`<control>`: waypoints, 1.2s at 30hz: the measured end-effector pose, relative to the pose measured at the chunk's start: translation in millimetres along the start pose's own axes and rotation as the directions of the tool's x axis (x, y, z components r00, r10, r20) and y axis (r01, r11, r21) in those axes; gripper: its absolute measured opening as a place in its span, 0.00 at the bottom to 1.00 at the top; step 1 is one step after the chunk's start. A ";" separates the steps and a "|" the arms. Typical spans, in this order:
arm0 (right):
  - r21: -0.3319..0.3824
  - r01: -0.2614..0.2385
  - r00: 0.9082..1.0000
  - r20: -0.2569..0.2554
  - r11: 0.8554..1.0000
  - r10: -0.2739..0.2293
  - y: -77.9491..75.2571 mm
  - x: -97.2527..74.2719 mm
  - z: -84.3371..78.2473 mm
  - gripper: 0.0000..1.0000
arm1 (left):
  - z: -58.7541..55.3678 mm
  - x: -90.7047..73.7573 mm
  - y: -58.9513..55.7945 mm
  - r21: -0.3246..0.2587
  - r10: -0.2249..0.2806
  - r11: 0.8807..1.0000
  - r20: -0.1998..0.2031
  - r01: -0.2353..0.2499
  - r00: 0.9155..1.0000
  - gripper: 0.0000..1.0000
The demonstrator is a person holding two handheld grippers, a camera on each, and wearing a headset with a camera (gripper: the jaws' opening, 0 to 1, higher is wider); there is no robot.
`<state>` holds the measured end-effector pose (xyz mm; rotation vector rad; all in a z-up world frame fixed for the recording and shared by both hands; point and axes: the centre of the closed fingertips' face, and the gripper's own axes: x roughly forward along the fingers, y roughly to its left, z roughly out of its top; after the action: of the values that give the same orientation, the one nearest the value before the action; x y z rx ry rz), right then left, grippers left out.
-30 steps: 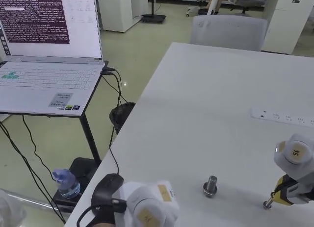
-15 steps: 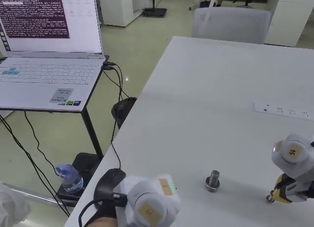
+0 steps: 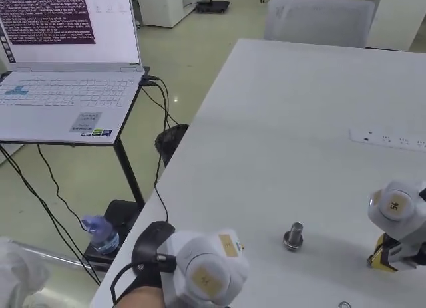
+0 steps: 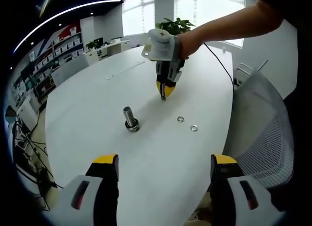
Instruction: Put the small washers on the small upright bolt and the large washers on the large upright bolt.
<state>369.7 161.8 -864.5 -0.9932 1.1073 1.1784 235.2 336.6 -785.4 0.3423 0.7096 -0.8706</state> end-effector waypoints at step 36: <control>0.011 0.021 0.999 0.031 1.000 -0.021 -4.7 -7.7 5.3 0.24 | 8.0 -3.5 -3.2 0.007 -0.002 1.000 0.043 0.002 0.999 0.83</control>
<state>374.8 165.0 -855.9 -0.9727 1.0749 1.1662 234.6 332.3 -777.1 0.3283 0.6668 -0.8804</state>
